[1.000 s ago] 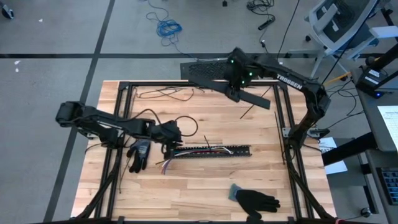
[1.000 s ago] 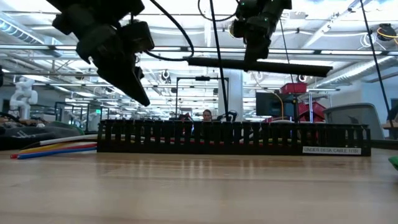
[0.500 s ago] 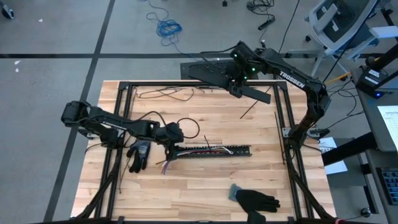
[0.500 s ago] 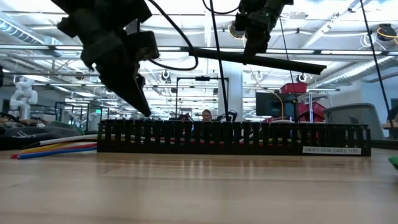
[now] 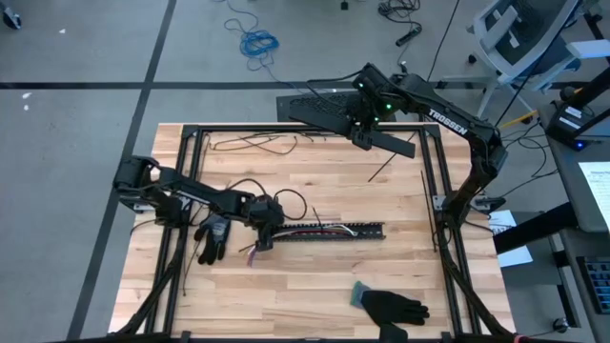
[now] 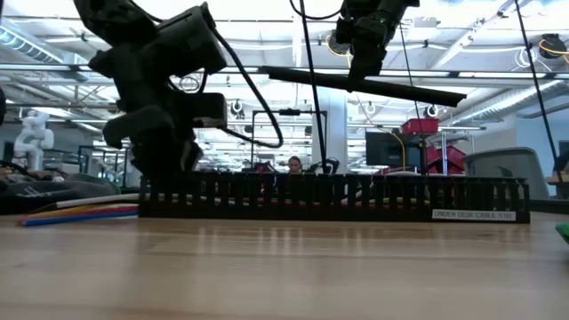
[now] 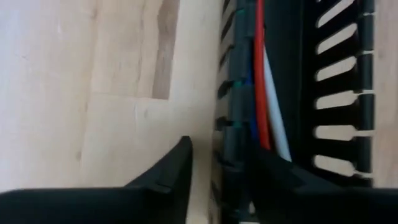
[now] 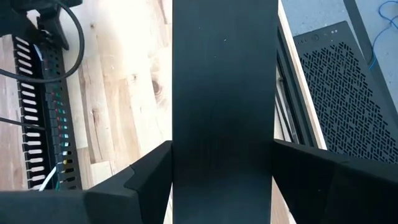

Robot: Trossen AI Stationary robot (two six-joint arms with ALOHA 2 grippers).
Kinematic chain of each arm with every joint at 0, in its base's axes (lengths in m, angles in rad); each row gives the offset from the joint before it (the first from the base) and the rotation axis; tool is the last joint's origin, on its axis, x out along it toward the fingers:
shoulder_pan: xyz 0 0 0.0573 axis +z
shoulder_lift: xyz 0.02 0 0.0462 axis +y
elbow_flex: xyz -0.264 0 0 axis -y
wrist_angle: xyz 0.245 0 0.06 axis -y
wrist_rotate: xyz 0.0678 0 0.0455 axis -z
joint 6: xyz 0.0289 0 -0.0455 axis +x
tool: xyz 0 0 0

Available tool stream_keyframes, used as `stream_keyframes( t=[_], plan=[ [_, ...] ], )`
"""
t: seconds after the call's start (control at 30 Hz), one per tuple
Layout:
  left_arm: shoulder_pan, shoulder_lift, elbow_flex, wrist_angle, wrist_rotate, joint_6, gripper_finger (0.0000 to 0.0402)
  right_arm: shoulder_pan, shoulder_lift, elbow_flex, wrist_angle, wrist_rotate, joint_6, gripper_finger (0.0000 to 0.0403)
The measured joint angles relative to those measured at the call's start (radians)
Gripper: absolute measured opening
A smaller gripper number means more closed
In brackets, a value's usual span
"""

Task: Ziptie cables
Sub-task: Close the cable duct with the cable duct cover

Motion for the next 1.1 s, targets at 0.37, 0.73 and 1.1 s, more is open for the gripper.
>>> stream_keyframes(
  t=[0.37,0.73,1.1],
  plan=[
    [-0.04,-0.083,-0.003,-0.27,0.04,0.017,0.0008,0.0,0.0,0.0,-0.009,0.001,0.0,0.0226],
    [-0.064,-0.092,-0.001,-0.405,0.028,0.13,0.005,-0.002,0.0,0.0,-0.096,0.001,-0.019,0.0226],
    [-0.058,-0.119,0.018,-0.304,0.035,-0.049,0.0052,0.004,0.0,0.0,-0.159,-0.001,-0.043,0.0226]
  ],
)
